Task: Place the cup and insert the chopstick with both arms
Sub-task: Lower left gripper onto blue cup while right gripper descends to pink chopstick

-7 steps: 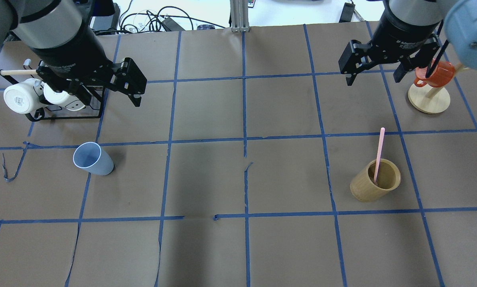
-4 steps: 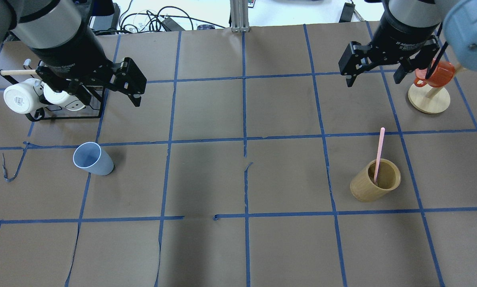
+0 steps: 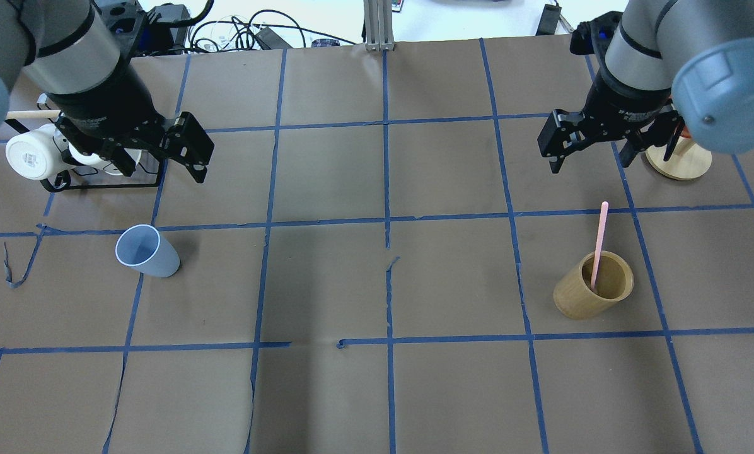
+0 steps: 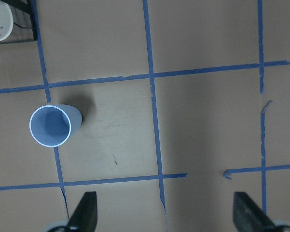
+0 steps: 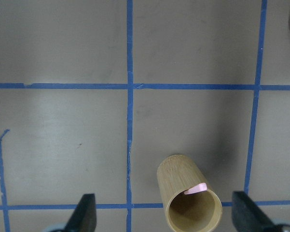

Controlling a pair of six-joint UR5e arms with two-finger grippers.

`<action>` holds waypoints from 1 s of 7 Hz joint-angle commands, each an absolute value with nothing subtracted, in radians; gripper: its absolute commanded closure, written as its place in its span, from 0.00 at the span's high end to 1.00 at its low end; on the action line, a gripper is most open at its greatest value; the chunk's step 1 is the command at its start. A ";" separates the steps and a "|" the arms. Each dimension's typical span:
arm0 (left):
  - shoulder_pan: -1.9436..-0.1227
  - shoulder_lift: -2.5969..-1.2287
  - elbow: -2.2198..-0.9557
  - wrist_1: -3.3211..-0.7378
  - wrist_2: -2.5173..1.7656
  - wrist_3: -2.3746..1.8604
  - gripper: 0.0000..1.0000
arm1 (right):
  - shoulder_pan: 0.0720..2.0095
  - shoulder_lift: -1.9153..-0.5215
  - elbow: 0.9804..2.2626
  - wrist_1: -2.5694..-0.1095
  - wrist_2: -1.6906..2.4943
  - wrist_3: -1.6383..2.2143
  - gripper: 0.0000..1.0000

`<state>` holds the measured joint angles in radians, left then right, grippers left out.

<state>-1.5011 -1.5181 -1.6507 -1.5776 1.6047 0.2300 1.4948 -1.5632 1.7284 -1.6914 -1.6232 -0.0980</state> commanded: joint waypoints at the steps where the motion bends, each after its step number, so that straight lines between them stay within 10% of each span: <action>1: -1.373 -1.534 -1.904 -1.279 1.612 0.391 1.00 | 1.447 -1.555 1.821 -1.742 -1.631 -0.156 1.00; 3: -1.289 -1.569 -2.081 -1.012 1.657 0.521 1.00 | 1.445 -1.554 1.871 -1.766 -1.658 -0.156 1.00; 5: -1.285 -1.606 -2.088 -0.999 1.652 0.515 0.79 | 1.436 -1.549 1.894 -1.761 -1.654 -0.153 1.00; 7: -1.285 -1.646 -2.091 -0.999 1.658 0.520 0.71 | 1.434 -1.548 1.896 -1.750 -1.655 -0.156 0.71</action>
